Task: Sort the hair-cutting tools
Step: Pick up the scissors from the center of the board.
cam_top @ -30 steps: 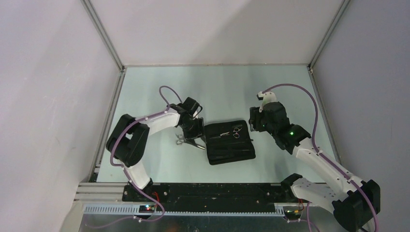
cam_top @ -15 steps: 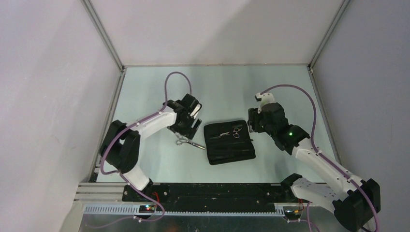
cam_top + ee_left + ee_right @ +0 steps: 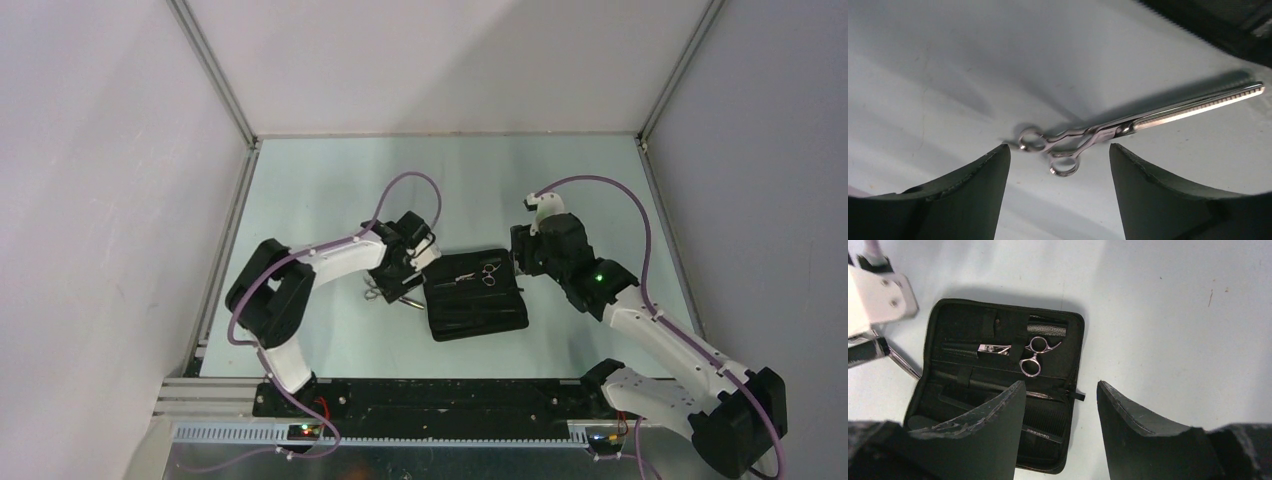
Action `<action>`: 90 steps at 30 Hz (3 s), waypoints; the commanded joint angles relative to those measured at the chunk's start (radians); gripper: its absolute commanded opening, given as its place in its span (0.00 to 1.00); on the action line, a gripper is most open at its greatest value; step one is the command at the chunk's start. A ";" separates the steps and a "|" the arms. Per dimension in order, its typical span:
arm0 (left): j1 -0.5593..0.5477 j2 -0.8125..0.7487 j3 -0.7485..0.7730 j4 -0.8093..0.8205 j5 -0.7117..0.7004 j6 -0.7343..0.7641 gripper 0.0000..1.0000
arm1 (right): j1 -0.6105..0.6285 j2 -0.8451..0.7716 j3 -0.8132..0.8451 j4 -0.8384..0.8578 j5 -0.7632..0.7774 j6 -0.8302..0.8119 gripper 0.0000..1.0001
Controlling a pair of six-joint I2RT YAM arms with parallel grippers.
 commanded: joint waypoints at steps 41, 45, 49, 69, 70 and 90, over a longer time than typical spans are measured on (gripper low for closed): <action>0.180 0.069 0.099 0.140 0.322 -0.337 0.00 | 0.049 0.030 -0.001 0.025 0.009 -0.024 0.59; 0.183 -0.008 0.066 0.161 0.333 -0.376 0.00 | 0.054 0.030 -0.002 0.043 -0.055 0.006 0.59; 0.183 -0.090 0.030 0.210 0.357 -0.412 0.00 | 0.056 0.036 -0.001 0.100 -0.135 0.083 0.59; -0.017 -0.261 0.077 0.252 0.307 -0.496 0.00 | 0.080 0.210 0.000 0.530 -0.291 0.474 0.58; -0.034 -0.268 0.082 0.255 0.305 -0.497 0.00 | 0.079 0.217 0.000 0.539 -0.291 0.479 0.58; -0.141 -0.346 0.097 0.314 0.295 -0.500 0.00 | 0.054 0.327 0.000 0.636 -0.395 0.555 0.11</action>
